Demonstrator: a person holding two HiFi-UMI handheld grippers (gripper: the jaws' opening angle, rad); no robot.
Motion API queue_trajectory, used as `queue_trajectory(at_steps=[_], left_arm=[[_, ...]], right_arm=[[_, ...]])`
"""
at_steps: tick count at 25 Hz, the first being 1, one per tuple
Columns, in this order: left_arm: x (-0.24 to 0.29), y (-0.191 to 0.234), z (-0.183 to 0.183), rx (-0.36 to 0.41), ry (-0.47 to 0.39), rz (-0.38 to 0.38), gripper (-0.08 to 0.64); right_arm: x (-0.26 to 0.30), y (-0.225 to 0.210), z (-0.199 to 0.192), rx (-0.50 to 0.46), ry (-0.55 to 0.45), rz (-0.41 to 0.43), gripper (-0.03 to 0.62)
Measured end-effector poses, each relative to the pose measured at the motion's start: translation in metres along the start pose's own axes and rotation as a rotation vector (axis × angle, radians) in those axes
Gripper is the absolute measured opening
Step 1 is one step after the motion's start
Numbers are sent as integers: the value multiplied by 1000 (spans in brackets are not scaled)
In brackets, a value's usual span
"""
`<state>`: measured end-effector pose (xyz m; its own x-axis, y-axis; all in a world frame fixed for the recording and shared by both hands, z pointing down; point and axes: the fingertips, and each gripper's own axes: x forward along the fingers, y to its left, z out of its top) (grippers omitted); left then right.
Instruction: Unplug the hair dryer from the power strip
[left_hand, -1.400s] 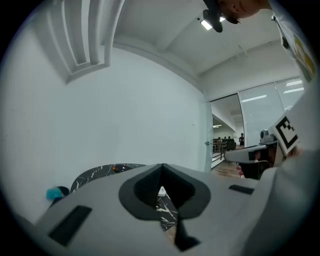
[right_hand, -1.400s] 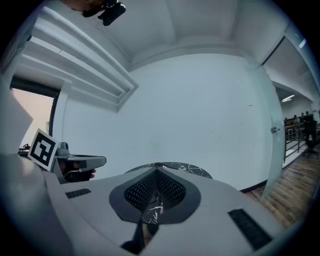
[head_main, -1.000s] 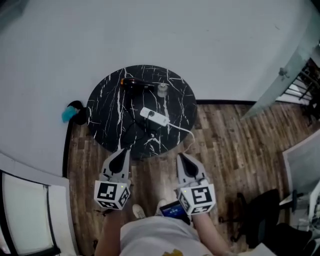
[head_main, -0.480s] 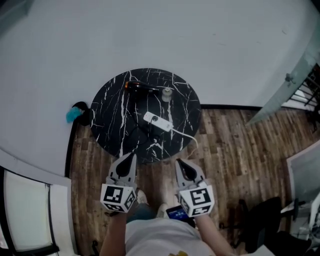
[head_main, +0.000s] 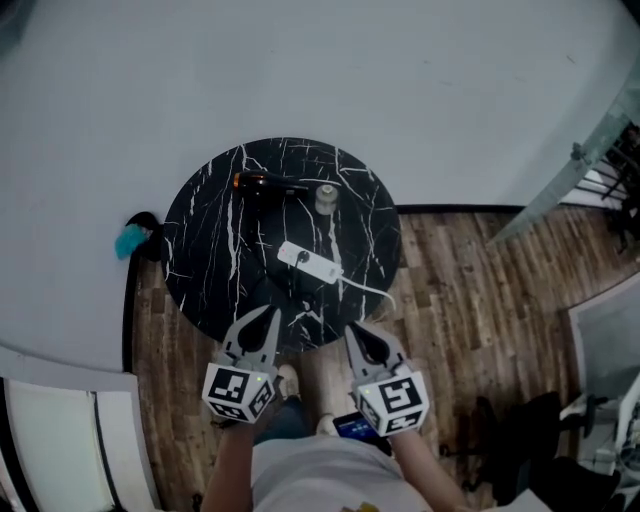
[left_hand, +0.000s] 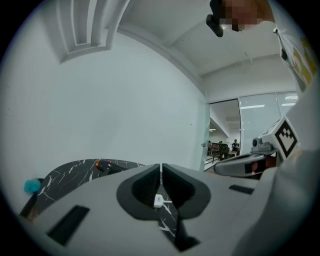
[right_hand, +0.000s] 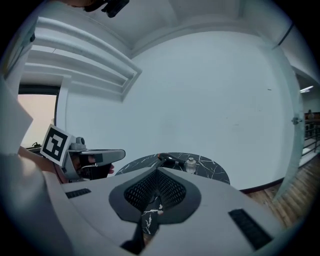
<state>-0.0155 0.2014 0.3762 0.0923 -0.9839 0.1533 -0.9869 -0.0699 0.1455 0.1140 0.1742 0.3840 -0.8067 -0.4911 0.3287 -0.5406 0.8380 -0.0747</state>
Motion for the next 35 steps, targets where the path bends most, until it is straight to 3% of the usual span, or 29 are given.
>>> queue_trajectory(at_steps=[12, 16, 21, 24, 29, 35], left_arm=[[105, 81, 0, -15, 93, -78, 2], [125, 93, -4, -33, 107, -165, 2], [145, 110, -16, -21, 152, -189, 2], [151, 113, -28, -26, 185, -228, 2], [157, 112, -37, -18, 219, -262, 2], [162, 108, -42, 21, 245, -299, 2]], right_arm=[[95, -63, 19, 74, 26, -151, 0], [120, -68, 17, 81, 51, -161, 0], [145, -72, 14, 139, 52, -161, 0], [153, -67, 12, 126, 66, -148, 0], [153, -75, 1, 146, 109, -245, 0], [151, -69, 2, 155, 101, -218, 0]])
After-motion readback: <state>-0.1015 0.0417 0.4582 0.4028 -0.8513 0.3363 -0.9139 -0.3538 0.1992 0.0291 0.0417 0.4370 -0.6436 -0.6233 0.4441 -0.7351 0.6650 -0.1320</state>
